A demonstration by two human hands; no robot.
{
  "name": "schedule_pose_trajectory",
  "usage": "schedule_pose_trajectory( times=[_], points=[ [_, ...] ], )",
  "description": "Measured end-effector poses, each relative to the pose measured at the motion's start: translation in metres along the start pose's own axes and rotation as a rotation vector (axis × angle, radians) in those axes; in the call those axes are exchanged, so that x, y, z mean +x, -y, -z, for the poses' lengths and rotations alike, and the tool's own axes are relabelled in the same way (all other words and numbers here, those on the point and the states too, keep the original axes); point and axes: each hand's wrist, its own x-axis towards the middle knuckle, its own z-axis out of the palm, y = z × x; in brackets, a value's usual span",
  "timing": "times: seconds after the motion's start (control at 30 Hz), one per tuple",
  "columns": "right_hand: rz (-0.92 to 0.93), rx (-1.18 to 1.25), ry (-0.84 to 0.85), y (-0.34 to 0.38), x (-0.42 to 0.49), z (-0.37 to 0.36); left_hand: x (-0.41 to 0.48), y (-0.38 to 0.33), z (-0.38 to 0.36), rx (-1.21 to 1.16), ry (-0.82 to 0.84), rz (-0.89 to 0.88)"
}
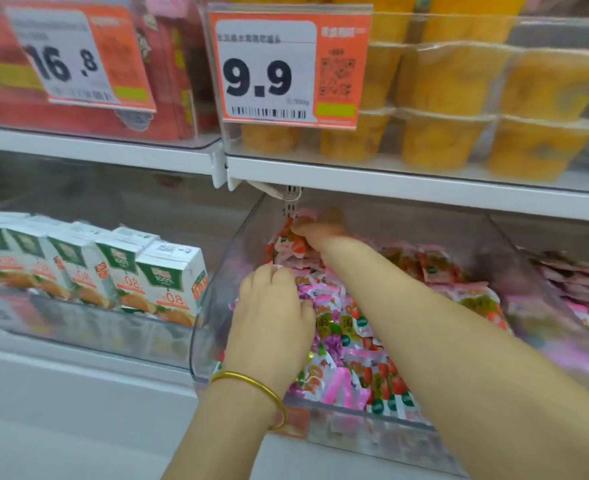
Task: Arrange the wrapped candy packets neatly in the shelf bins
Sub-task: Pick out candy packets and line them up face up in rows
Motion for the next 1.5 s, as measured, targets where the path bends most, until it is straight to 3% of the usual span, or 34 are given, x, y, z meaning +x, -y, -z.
schedule_pose_trajectory(
  times=[0.13, 0.33, 0.5, 0.63, 0.73, 0.93, 1.03, 1.13, 1.3, 1.5],
  points=[
    [0.173, -0.234, -0.104, -0.005, 0.006, 0.001, 0.0, 0.005, 0.003, -0.017, 0.007, 0.029],
    [0.137, -0.361, -0.071, -0.009, 0.001, 0.027, -0.003, 0.008, 0.01, -0.083, 0.059, 0.105],
    [0.292, -0.762, -0.172, -0.02, -0.007, 0.025, -0.005, 0.009, 0.021, -0.154, 0.089, 0.183],
    [0.46, -0.877, 0.067, -0.025, -0.01, 0.021, -0.006, 0.009, 0.027, -0.225, 0.105, 0.218],
    [0.484, -0.964, 0.146, -0.021, -0.009, 0.013, -0.005, 0.007, 0.029, -0.234, 0.102, 0.245],
    [0.41, -0.641, 0.081, -0.008, -0.027, 0.023, -0.005, 0.009, 0.034, -0.296, 0.101, 0.271],
    [0.323, -0.734, 0.289, -0.006, -0.049, 0.016, -0.005, 0.012, 0.034, -0.302, 0.104, 0.275],
    [0.248, -0.736, 0.366, -0.01, -0.055, 0.013, -0.007, 0.012, 0.032, -0.287, 0.116, 0.274],
    [0.115, -0.521, 0.337, -0.011, -0.06, 0.021, -0.009, 0.009, 0.032, -0.273, 0.115, 0.272],
    [0.106, -0.391, 0.263, -0.009, -0.065, 0.019, -0.008, 0.005, 0.026, -0.233, 0.142, 0.267]
  ],
)
